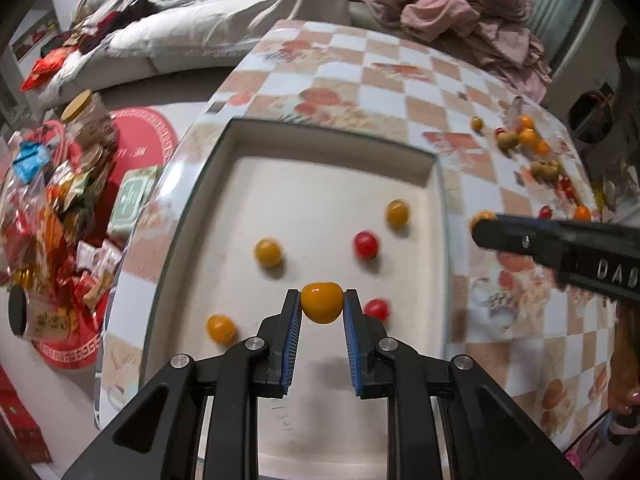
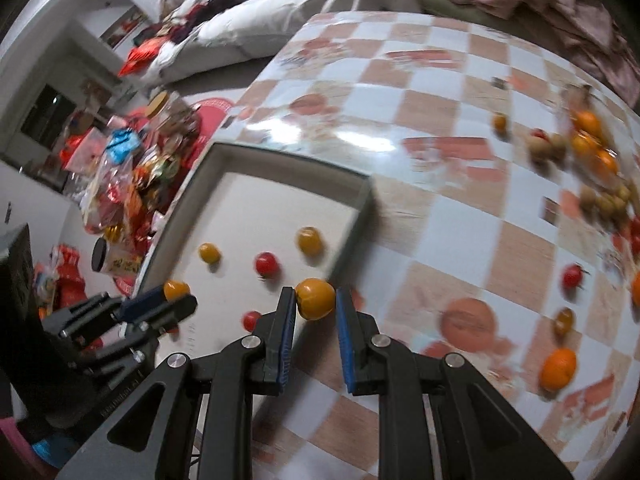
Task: Organize fruits
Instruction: 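Carry both yellow tomatoes over the white tray, then open both tools to drop the yellow tomatoes into the tray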
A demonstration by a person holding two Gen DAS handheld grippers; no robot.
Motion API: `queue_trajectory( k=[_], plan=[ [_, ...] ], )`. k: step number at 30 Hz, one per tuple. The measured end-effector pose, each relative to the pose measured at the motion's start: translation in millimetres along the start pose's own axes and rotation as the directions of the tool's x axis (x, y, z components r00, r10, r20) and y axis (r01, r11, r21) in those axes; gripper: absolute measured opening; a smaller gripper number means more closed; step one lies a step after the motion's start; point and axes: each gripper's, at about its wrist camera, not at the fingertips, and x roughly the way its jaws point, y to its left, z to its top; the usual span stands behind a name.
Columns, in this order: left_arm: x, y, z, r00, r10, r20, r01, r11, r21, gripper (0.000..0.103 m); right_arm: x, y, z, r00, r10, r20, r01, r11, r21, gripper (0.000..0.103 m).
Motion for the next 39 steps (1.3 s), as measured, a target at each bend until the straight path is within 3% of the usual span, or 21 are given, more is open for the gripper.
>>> queue_trajectory(
  k=[19,30,39],
  plan=[
    [36,20,-14,0.998,0.015,-0.057,-0.017,0.999,-0.049,0.023,80,46,60,0.995,-0.054,-0.078,0.044,0.991,-0.126,0.022],
    [43,19,-15,0.997,0.022,-0.080,-0.025,0.999,-0.034,0.023,107,52,64,0.988,-0.106,-0.108,0.089,0.984,-0.156,0.022],
    [43,11,-17,0.995,0.061,-0.076,-0.059,0.998,0.027,0.023,112,55,62,0.988,-0.104,-0.115,0.084,0.982,-0.170,0.024]
  ],
)
